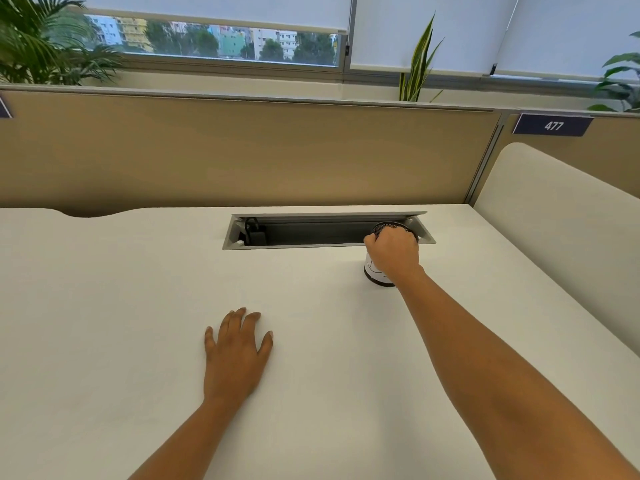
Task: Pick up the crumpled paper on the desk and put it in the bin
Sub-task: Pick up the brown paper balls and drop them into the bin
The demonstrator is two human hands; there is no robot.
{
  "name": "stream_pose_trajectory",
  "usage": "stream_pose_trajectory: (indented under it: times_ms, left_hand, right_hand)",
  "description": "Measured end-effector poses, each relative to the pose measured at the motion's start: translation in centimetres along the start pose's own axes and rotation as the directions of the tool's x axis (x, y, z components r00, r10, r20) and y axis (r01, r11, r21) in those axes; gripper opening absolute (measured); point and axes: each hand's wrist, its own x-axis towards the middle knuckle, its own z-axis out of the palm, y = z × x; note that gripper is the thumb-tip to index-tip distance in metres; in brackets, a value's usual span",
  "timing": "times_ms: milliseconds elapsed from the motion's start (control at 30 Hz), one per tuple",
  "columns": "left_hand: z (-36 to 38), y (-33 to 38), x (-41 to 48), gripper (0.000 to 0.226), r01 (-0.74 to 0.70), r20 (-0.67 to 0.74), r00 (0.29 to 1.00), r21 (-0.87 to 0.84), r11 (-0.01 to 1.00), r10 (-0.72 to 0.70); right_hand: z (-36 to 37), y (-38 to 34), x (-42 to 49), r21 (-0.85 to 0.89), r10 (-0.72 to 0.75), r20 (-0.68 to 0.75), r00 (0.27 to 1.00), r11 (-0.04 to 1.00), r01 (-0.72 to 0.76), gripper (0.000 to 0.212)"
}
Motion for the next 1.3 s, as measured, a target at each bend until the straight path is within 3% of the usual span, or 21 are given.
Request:
stream_pose_trajectory:
  times_ms: [300, 500, 700, 833, 967, 1067, 1167, 1300]
  left_hand:
    - [0.1, 0.0, 0.0, 0.077, 0.000, 0.007, 1.000, 0.014, 1.000, 0.000]
    - [0.1, 0.0, 0.0, 0.078, -0.003, 0.002, 1.000, 0.025, 1.000, 0.003]
    - [0.1, -0.1, 0.0, 0.081, 0.003, -0.007, 1.000, 0.013, 1.000, -0.003]
    - [-0.3, 0.0, -0.3, 0.087, 0.016, 0.000, 1.000, -0.035, 0.999, -0.016]
    - [-0.6, 0.2, -0.7, 0.091, 0.011, 0.027, 1.000, -0.032, 0.999, -0.010]
    - [-2.3, -2.1, -4.1, 0.093, 0.034, 0.050, 0.998, -0.004, 0.999, -0.034]
    - [-2.3, -2.4, -4.1, 0.092, 0.019, 0.067, 0.998, -0.028, 0.999, -0.017]
    - [-4.2, -5.1, -6.5, 0.095, 0.091, 0.060, 0.994, -0.013, 0.996, -0.090]
  right_hand:
    - [0.2, 0.3, -0.1, -0.015, -0.008, 0.031, 0.999, 1.000, 0.008, 0.038]
    - [0.8, 1.1, -0.8, -0.100, -0.070, -0.033, 0.997, 0.993, 0.066, 0.034]
    - [1.2, 1.5, -1.1, -0.023, -0.117, -0.140, 0.983, 0.993, 0.115, 0.025]
    - [1.3, 1.5, -2.0, -0.112, -0.199, -0.267, 0.943, 0.978, 0.175, 0.011]
    - [2.3, 0.9, -3.9, -0.146, -0.274, -0.362, 0.891, 0.961, 0.236, 0.019]
    - [4.1, -1.8, -9.3, -0.039, -0.326, -0.242, 0.914, 0.944, 0.326, 0.018]
    - [6.3, -2.3, -11.9, 0.062, -0.259, 0.001, 0.966, 0.964, 0.258, 0.025]
    - [8.3, -5.4, -16.5, 0.189, -0.235, 0.230, 0.944, 0.963, 0.194, 0.042]
